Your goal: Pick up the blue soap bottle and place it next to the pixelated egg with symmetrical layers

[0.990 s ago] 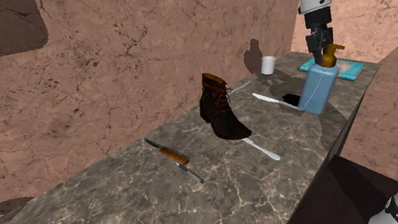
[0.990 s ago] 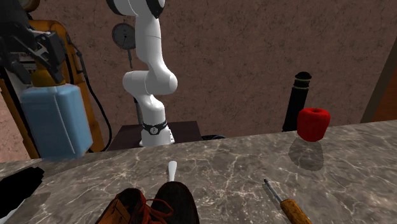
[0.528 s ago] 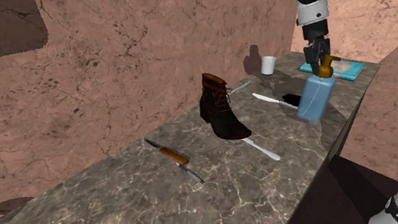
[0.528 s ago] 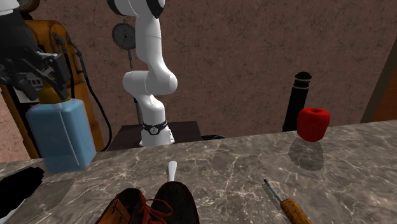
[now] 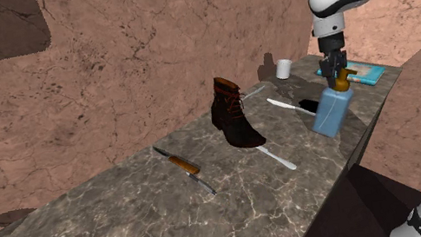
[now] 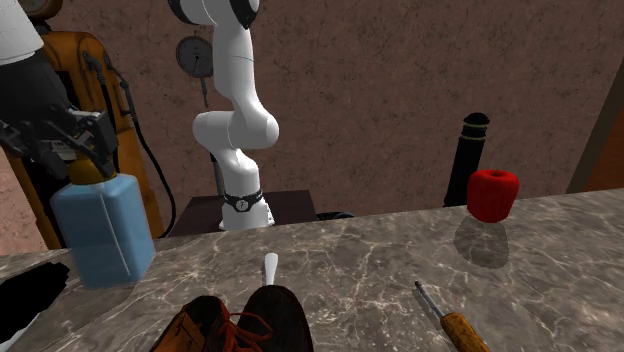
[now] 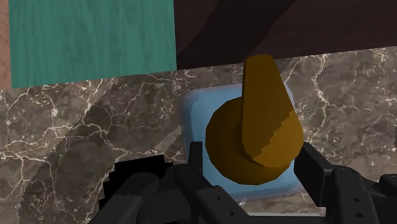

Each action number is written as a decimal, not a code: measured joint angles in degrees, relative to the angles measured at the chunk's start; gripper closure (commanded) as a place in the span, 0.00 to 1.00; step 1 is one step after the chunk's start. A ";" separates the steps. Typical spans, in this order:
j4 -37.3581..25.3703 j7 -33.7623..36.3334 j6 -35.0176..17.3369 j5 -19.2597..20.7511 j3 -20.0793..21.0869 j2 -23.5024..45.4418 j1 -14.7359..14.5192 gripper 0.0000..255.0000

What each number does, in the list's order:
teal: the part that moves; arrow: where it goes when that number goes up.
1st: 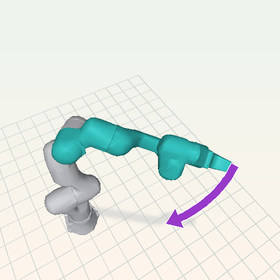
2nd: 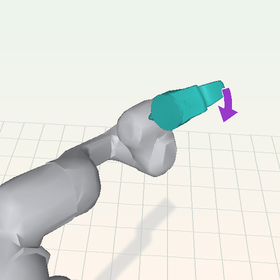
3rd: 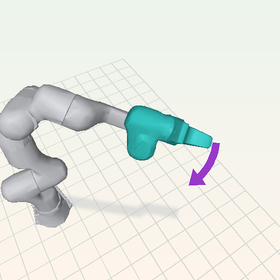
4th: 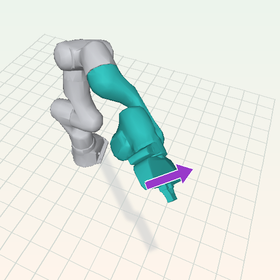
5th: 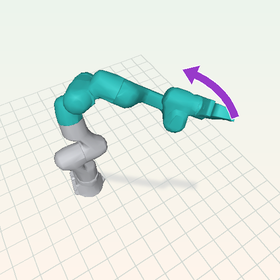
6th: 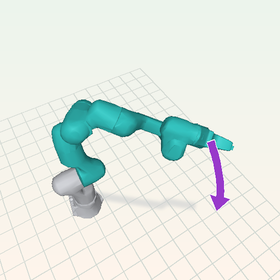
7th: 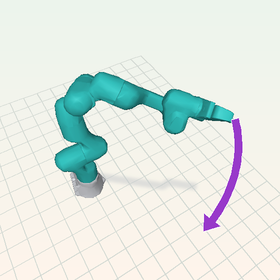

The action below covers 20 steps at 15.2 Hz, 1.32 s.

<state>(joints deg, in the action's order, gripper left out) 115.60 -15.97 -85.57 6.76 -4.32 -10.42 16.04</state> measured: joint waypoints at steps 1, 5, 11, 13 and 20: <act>0.08 0.01 -0.08 0.00 0.00 0.00 0.00 1.00; 0.13 0.00 -0.16 0.00 -0.01 0.01 0.01 0.00; 0.12 0.00 -0.16 0.01 -0.01 -0.01 0.01 0.00; -2.87 0.01 2.10 -0.16 0.17 0.70 -0.13 0.00; -9.84 -0.28 6.85 -0.34 0.35 2.96 -0.27 0.00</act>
<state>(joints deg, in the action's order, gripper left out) 105.76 -16.25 -78.72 6.42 -3.97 -7.46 15.77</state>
